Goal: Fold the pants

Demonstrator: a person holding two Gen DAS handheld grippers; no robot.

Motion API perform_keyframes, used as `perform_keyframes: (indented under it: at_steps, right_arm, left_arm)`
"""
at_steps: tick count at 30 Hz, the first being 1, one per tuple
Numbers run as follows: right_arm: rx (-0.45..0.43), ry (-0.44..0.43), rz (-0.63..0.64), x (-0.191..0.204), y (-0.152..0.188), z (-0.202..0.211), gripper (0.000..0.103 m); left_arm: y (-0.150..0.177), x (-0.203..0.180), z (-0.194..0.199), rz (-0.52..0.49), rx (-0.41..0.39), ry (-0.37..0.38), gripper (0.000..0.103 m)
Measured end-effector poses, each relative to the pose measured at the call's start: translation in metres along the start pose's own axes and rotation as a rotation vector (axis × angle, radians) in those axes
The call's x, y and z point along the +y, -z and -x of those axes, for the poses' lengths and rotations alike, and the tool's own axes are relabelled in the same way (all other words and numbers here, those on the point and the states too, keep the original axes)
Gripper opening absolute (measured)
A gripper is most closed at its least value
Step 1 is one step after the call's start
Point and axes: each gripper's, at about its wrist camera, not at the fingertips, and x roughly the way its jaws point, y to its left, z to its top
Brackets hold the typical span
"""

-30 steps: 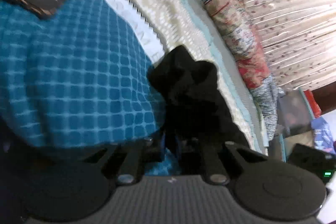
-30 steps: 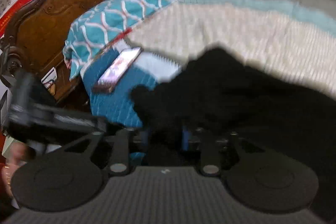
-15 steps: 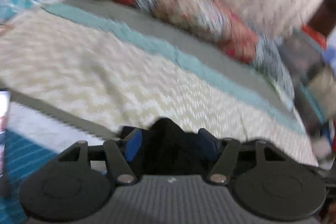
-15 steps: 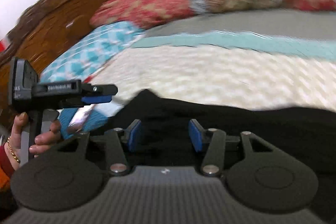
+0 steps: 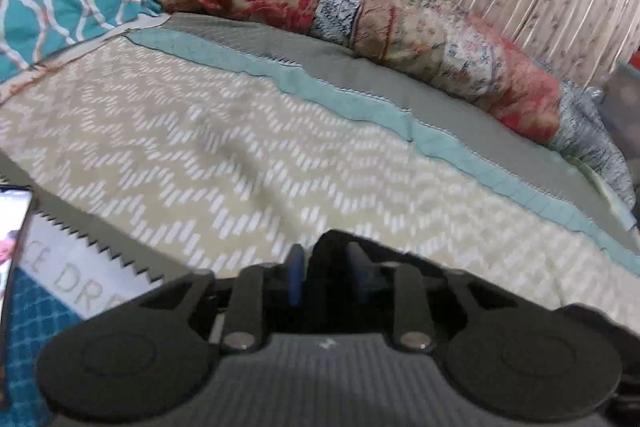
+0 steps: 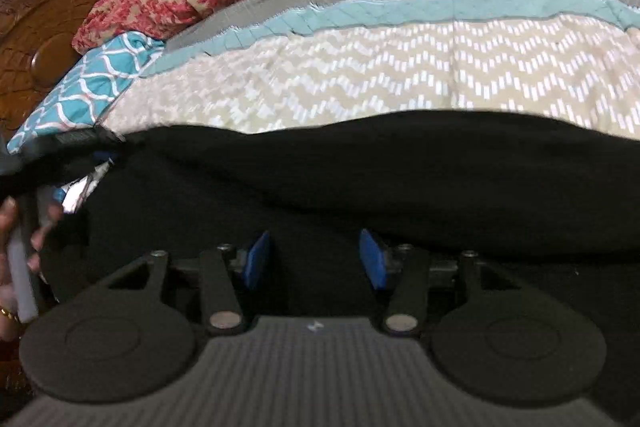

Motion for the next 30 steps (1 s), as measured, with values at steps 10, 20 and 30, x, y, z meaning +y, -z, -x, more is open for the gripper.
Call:
perform_keyframes:
  at_steps: [10,20,30]
  right_arm:
    - [0.039,-0.271,0.352,0.089,0.021,-0.001,0.039]
    - [-0.063,-0.325,0.551,0.092,0.017,0.027,0.086]
    - [0.014,-0.224,0.624,0.100,-0.022,0.000,0.020]
  left_arm:
    - [-0.011,0.030,0.081,0.161,-0.106,0.084,0.044]
    - [0.013,0.035,0.083,0.185,0.060,0.187,0.049]
    - [0.000,0.023,0.064,0.158,0.049,0.237,0.018]
